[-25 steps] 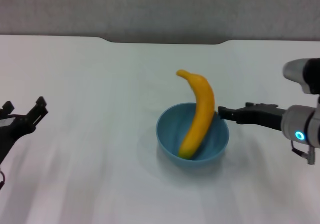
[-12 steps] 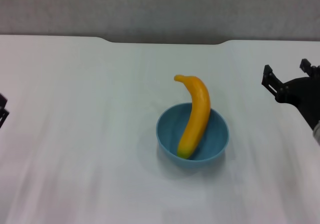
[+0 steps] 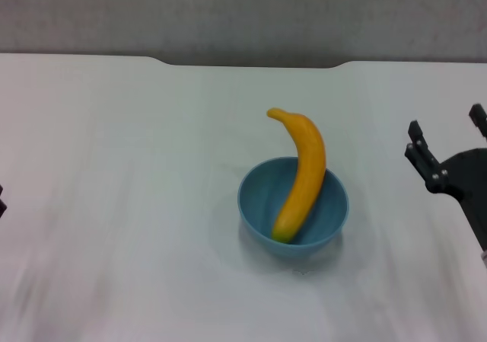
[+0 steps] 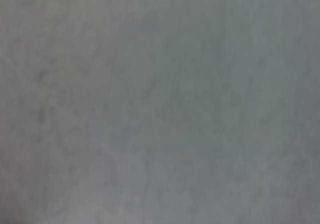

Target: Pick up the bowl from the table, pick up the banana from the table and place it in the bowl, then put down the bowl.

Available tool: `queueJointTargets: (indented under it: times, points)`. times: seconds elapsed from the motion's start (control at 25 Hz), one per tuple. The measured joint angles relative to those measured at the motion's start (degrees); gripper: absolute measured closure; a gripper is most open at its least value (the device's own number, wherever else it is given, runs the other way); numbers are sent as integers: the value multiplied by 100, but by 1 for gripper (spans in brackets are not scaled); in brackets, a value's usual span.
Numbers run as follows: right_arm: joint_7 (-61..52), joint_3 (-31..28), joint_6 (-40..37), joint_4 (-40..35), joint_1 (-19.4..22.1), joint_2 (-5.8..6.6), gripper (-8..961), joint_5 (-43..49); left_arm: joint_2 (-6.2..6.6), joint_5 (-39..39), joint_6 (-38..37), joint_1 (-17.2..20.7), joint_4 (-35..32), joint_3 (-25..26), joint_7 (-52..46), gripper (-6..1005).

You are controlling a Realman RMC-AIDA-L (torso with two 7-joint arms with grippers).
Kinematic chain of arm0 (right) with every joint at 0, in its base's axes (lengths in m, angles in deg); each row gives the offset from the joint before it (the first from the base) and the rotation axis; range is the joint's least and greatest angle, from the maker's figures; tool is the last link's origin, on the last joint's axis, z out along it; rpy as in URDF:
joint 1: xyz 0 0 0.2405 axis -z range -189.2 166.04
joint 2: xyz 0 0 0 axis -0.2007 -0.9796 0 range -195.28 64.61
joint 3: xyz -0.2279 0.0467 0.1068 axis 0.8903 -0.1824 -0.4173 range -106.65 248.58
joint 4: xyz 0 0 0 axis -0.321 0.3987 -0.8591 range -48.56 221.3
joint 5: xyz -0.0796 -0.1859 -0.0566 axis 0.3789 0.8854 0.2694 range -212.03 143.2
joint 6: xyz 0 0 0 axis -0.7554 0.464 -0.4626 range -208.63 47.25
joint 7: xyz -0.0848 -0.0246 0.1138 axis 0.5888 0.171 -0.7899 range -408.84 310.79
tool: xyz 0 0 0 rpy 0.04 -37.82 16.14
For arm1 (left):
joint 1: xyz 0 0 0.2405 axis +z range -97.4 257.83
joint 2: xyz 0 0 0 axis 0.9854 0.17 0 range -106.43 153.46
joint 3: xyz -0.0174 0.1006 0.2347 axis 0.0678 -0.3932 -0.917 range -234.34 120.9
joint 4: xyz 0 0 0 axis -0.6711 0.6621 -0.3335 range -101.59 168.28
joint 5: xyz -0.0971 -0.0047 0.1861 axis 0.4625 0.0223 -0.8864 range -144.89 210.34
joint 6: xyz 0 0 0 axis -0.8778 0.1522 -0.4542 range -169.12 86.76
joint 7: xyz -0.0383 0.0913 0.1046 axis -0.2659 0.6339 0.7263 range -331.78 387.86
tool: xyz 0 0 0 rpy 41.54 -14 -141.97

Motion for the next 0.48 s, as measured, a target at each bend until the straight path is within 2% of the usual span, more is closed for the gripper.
queueJointTargets:
  times: [0.2,0.48]
  points:
    - [-598,34,-41,507,-26,-1,73,14,-4,154,-213,-32,-85,14,0,133]
    - [-844,42,45,891,-138,-3,73,8,-7,337,-684,-170,-217,-7,2,132]
